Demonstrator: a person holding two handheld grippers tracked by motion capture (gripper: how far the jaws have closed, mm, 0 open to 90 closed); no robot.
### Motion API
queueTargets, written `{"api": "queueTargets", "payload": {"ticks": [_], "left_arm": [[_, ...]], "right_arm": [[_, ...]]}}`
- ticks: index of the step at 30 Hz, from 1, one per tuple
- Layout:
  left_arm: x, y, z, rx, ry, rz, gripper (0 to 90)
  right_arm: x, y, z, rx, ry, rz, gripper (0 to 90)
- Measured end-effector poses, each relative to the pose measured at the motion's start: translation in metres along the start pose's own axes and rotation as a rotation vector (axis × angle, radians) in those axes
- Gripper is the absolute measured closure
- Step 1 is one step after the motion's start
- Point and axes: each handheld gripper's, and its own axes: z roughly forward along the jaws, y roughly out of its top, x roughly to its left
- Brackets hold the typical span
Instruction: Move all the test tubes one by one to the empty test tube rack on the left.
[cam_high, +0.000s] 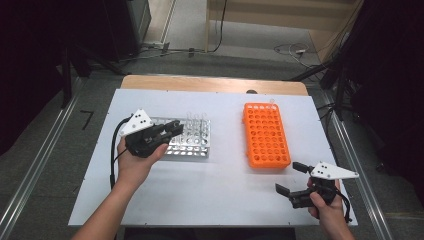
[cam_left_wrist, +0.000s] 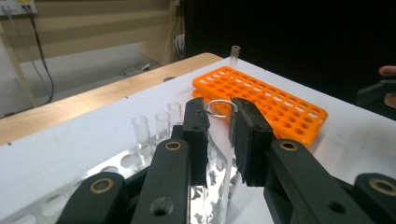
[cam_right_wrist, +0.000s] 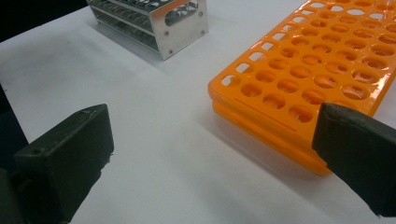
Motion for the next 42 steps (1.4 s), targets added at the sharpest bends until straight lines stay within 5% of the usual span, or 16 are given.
{"api": "queueTargets", "payload": {"ticks": [19, 32, 42], "left_arm": [[0.043, 0.016, 0.038, -0.007, 0.100, -0.053, 76.1], [0.058, 0.014, 0.062, 0.003, 0.151, -0.085, 76.0], [0.060, 0.008, 0.074, 0.020, 0.147, -0.081, 76.0]], "right_arm": [[-0.002, -0.001, -0.001, -0.002, 0.004, 0.007, 0.0], [-0.005, -0.002, -0.002, -0.002, 0.001, 0.014, 0.0], [-0.005, -0.002, -0.002, -0.003, 0.002, 0.013, 0.0]]}}
